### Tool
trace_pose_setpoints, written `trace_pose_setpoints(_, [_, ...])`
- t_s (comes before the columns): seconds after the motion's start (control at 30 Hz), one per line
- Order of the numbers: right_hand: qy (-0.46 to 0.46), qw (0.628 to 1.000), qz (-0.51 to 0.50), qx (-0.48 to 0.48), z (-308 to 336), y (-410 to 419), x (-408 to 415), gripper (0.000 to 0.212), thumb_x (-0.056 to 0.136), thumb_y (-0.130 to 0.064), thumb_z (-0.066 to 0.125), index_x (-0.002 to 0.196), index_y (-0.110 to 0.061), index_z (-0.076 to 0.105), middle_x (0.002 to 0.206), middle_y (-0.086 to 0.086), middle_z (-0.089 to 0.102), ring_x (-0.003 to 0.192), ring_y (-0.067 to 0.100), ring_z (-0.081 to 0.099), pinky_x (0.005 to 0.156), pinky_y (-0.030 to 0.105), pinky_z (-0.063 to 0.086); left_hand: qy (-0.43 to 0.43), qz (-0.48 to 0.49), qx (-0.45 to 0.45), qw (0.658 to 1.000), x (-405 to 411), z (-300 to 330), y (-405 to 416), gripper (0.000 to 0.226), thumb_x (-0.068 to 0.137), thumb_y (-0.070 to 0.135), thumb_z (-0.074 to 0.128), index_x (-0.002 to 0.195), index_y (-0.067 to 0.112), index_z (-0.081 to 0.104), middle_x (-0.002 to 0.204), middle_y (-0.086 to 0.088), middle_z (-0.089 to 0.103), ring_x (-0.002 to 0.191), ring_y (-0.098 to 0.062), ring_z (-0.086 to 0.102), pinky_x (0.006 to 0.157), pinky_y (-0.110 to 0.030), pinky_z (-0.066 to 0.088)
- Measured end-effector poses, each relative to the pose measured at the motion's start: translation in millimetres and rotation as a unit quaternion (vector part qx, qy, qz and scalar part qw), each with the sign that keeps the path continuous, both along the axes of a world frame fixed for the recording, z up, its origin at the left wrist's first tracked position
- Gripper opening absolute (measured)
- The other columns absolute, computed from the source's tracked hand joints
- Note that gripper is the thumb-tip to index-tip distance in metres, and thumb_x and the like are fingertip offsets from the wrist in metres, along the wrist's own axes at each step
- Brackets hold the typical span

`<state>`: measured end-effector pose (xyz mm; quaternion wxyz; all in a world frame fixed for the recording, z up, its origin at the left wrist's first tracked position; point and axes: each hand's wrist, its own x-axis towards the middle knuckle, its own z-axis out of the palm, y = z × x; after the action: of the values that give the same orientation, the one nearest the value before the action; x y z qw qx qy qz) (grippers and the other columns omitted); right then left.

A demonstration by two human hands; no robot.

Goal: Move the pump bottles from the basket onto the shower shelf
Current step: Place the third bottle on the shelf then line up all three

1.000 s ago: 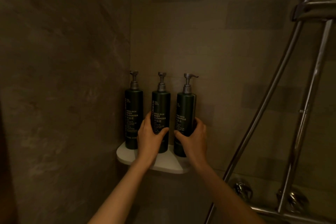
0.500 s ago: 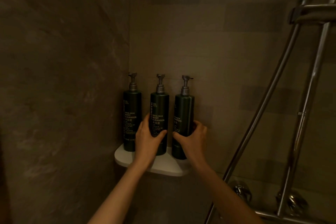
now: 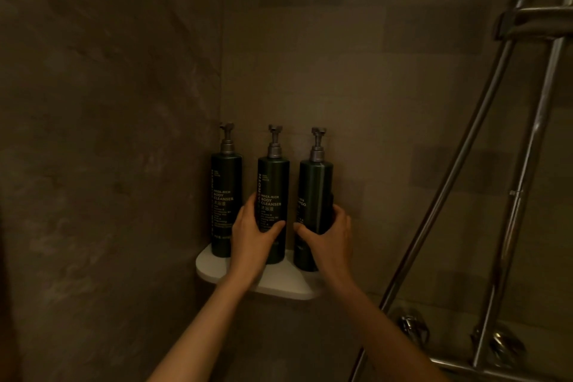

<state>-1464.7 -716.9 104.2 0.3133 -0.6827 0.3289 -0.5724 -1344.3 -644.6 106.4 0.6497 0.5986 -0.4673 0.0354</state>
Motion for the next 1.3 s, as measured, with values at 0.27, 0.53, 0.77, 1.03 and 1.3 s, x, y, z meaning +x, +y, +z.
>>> trace_pose_setpoints(0.27, [-0.034, 0.998, 0.049, 0.025, -4.2, -3.0, -3.8, 0.076, 0.067, -0.025, 0.081, 0.129, -0.022, 0.039, 0.124, -0.001, 0.053, 0.108, 0.015, 0.057, 0.089, 0.034, 0.051, -0.01, 0.018, -0.007, 1.0, -0.8, -2.9, -2.3, 0.078, 0.075, 0.024, 0.075, 0.141, 0.022, 0.034, 0.135, -0.003, 0.047, 0.118, -0.007, 0.041, 0.098, -0.028, 0.036])
trace_pose_setpoints(0.53, [-0.025, 1.0, -0.006, 0.008, -6.2, 0.8, -8.5, 0.077, 0.067, -0.033, 0.081, 0.131, -0.023, 0.039, 0.127, -0.003, 0.053, 0.103, 0.01, 0.054, 0.082, 0.028, 0.048, -0.004, 0.016, -0.006, 1.0, -2.6, -3.4, -3.7, 0.077, 0.075, 0.027, 0.075, 0.141, 0.02, 0.035, 0.131, -0.006, 0.047, 0.121, -0.018, 0.046, 0.098, -0.031, 0.04])
trace_pose_setpoints(0.77, [-0.011, 1.0, -0.02, 0.004, -4.9, 1.5, -12.4, 0.075, 0.068, -0.031, 0.081, 0.13, -0.023, 0.04, 0.124, -0.003, 0.054, 0.095, 0.006, 0.052, 0.066, 0.011, 0.038, 0.006, -0.016, -0.007, 1.0, -4.9, -3.3, -3.1, 0.076, 0.075, 0.024, 0.075, 0.141, 0.022, 0.037, 0.134, -0.003, 0.05, 0.124, -0.017, 0.047, 0.101, -0.034, 0.041])
trace_pose_setpoints(1.03, [0.005, 1.0, -0.031, -0.002, -4.4, 1.7, -13.7, 0.076, 0.07, -0.034, 0.08, 0.133, -0.022, 0.038, 0.128, -0.002, 0.049, 0.099, 0.007, 0.051, 0.074, 0.017, 0.041, 0.006, -0.021, -0.002, 1.0, -4.8, -3.5, -3.1, 0.078, 0.075, 0.026, 0.075, 0.142, 0.023, 0.036, 0.134, -0.002, 0.049, 0.123, -0.016, 0.047, 0.102, -0.036, 0.043])
trace_pose_setpoints(1.3, [0.042, 0.998, -0.046, -0.017, -1.7, 7.4, -19.8, 0.081, 0.072, -0.035, 0.078, 0.138, -0.015, 0.035, 0.136, 0.003, 0.042, 0.118, 0.02, 0.051, 0.091, 0.031, 0.048, 0.005, -0.012, -0.006, 1.0, -5.5, -5.2, -3.5, 0.077, 0.075, 0.029, 0.075, 0.141, 0.022, 0.036, 0.134, -0.002, 0.049, 0.123, -0.017, 0.048, 0.101, -0.037, 0.043])
